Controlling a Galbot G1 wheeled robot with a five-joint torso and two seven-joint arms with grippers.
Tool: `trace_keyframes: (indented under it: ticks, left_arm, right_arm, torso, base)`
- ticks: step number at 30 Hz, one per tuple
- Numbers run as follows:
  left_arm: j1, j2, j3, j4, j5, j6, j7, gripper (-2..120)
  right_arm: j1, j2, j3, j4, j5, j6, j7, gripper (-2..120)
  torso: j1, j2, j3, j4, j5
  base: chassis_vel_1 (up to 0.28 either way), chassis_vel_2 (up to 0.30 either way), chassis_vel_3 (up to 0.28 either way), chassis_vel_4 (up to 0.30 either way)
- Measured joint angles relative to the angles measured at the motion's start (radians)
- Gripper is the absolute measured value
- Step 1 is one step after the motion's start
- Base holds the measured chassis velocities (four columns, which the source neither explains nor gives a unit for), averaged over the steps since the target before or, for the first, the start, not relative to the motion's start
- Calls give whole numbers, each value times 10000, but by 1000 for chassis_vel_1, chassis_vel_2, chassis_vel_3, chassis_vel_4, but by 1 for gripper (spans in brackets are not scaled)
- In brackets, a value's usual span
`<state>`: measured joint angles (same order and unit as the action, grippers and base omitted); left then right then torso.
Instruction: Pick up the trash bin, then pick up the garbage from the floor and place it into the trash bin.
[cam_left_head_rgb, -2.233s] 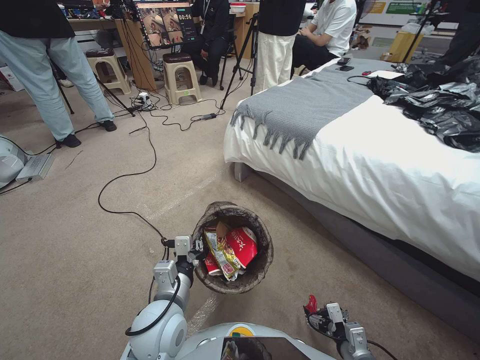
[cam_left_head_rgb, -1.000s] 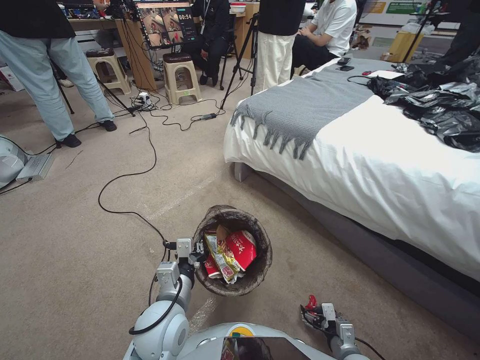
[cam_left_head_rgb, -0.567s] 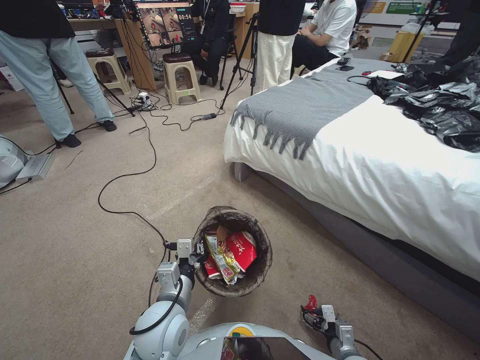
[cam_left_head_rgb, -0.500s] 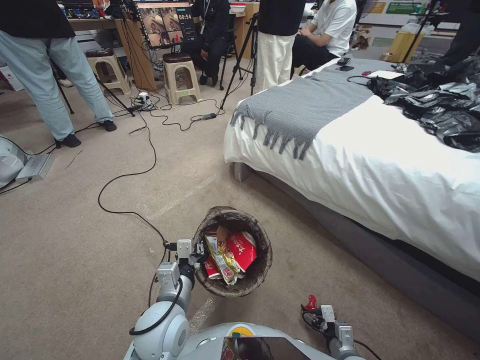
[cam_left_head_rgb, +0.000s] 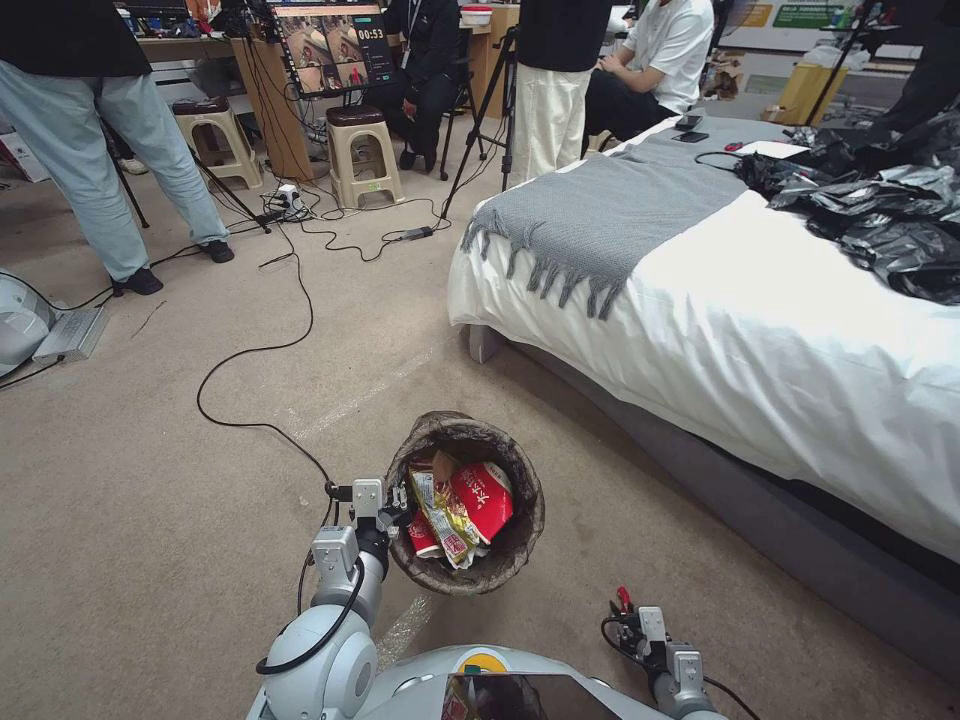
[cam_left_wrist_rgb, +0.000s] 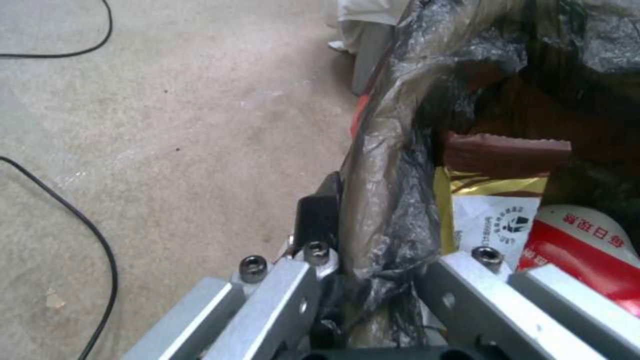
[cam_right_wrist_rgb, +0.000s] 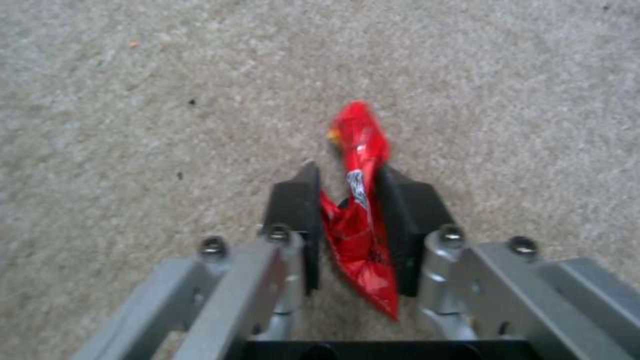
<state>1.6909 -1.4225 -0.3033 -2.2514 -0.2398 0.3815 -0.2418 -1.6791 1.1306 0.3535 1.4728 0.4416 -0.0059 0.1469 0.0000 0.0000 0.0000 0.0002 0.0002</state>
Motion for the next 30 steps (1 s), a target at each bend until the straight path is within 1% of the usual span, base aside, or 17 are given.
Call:
trace_keyframes:
  ticks: [1,2,3,4,20,24,27,28,30]
  left_arm:
    - [0,0,0,0,0,0,0,3]
    - [-10,-1,10,0,0,0,2,3]
    - [-14,0,9,0,0,0,2,3]
    - [-21,9,0,2,0,0,2,3]
    - [-129,54,-59,33,-100,16,5,3]
    - [-141,63,-66,79,-120,23,5,3]
    - [-152,58,-59,161,-120,33,5,3]
    - [-152,58,-59,161,-120,33,5,3]
    - [-163,56,-59,186,-118,42,5,3]
  right_arm:
    - [0,0,0,0,0,0,0,18]
    - [11,-9,12,-36,-7,29,-4,11]
    - [12,-15,20,-52,-16,43,-7,7]
    - [17,-21,37,-85,-51,94,-36,0]
    - [162,-120,129,-204,-325,380,-187,0]
    - [224,-130,214,-151,-483,707,-177,0]
    - [287,-15,440,427,-1131,1844,-122,0]
    - [287,-15,440,427,-1131,1844,-122,0]
    - [405,145,745,1116,-2018,3189,-291,0]
  torso:
    - [0,0,0,0,0]
    - [0,0,0,-1,0]
    - [0,0,0,-1,-2]
    - [0,-1,0,-2,-3]
    - [0,-1,1,-3,-1]
    - [0,-1,1,-3,-2]
    - [0,-1,1,-2,-2]
    - [0,-1,1,-2,-2]
    - [0,-1,1,-1,-3]
  base:
    - [0,0,0,0]
    - [0,0,0,0]
    - [0,0,0,0]
    - [0,0,0,0]
    - [0,0,0,0]
    - [0,0,0,0]
    - [0,0,0,0]
    - [0,0,0,0]
    - [0,0,0,0]
